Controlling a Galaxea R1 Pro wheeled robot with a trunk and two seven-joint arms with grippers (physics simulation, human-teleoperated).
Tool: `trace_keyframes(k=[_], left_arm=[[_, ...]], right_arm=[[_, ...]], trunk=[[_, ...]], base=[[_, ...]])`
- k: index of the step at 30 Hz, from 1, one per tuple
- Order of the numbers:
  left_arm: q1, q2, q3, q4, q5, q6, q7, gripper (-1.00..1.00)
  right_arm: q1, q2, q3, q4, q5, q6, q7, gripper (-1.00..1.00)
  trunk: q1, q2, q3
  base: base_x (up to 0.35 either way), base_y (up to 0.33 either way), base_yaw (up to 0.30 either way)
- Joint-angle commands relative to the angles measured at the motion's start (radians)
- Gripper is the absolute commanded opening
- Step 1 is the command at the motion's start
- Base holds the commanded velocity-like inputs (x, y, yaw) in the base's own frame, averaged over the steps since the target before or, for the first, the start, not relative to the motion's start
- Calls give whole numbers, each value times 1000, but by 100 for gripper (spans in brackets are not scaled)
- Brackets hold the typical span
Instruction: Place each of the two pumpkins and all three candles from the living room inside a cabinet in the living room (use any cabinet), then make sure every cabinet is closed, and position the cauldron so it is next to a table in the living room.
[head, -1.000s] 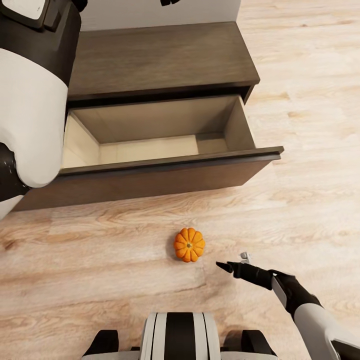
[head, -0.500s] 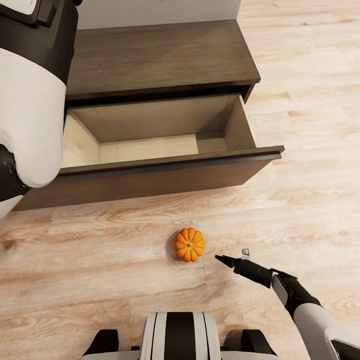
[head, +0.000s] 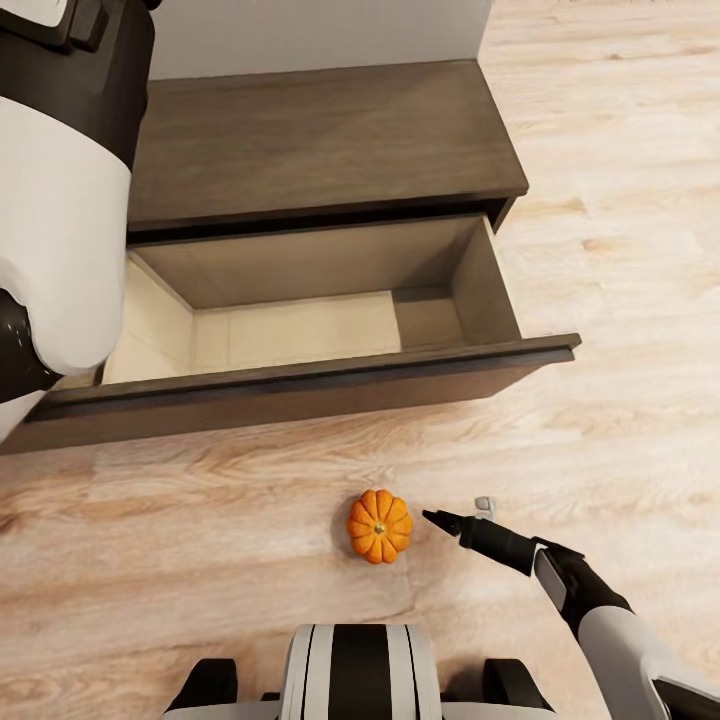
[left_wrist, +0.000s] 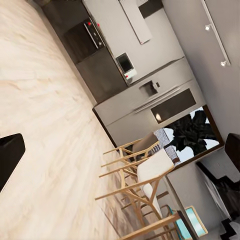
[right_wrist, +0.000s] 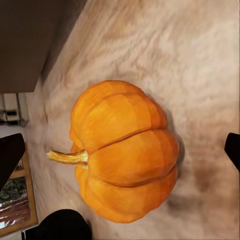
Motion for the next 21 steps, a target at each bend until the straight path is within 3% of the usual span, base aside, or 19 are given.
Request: trace_keyframes(k=[1,7,18,21], left_arm=[[0,0,1,-1,0,0,0,100],[0,-1,1,-2,0,1,0,100],[0,0,1,-3,0,1,0,100],[0,-1,1,-15,9,0,0,100]], right_arm=[[0,0,0,1,0,0,-4,100],[0,1,0,5,0,0,-51,100],[0,2,0,6,1,-3,-58,100],[0,2,1,6,1,-3,-60,100]], trunk=[[0,0,0],[0,0,-4],[1,-1,-12],[3,-1,-23]], base=[[128,0,0],[27,0,0],[1,0,0],[0,0,0]])
